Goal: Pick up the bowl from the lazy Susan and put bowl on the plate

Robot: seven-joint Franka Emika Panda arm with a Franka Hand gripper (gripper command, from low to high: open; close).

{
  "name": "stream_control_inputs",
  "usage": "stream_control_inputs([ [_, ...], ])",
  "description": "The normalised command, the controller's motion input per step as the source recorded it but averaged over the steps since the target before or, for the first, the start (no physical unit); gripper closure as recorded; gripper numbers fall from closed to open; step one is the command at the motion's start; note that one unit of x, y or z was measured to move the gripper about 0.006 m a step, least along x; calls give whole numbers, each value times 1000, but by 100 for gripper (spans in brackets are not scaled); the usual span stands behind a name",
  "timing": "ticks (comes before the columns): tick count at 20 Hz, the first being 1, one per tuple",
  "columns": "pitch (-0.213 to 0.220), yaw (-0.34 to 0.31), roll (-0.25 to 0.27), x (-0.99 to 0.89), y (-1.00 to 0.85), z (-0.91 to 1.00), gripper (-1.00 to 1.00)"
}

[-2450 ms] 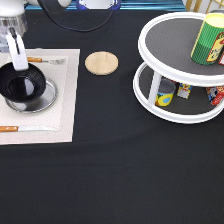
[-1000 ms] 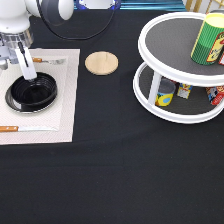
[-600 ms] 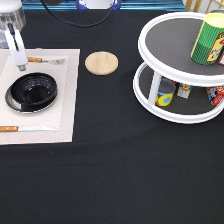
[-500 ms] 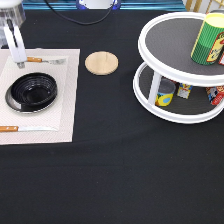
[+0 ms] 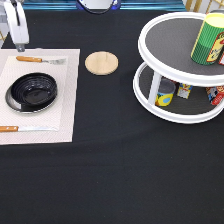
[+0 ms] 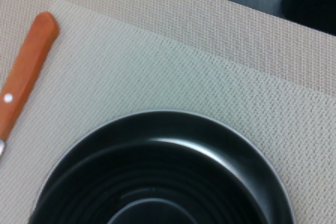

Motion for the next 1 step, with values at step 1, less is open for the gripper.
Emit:
stream_control_inputs([
  [1, 0, 0, 0, 0, 0, 0, -100],
])
